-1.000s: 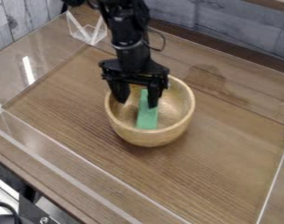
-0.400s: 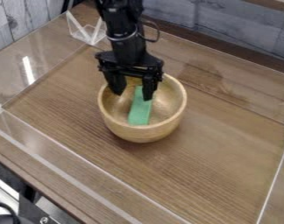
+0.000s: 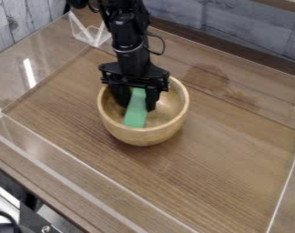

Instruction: Move green object from inside the wooden bowl to the table next to it

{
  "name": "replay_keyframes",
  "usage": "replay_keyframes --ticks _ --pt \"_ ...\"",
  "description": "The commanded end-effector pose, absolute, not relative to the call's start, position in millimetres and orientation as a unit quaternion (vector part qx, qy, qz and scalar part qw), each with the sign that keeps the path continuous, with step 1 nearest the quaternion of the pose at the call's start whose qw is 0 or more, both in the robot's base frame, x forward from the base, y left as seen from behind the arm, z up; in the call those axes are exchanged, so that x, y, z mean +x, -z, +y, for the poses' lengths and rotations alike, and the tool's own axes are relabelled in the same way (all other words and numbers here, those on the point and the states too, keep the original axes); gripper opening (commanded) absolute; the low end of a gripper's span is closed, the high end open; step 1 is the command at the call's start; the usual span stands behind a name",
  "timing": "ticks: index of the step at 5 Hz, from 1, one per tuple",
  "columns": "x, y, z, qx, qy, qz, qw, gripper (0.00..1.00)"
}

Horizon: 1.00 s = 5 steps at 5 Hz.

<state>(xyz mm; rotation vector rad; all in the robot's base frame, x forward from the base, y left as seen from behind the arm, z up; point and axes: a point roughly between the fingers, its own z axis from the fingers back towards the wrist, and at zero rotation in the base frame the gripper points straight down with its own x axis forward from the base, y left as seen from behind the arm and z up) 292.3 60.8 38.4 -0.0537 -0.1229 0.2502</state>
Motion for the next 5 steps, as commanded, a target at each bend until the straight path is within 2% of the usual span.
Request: replay_keyframes --ticks 1,5 --pt "306.2 -56.7 57.5 -0.027 -0.083 -0.081 0.993 0.00" --pt "293.8 -64.3 55.4 -0.032 -0.122 -0.079 0.989 0.00"
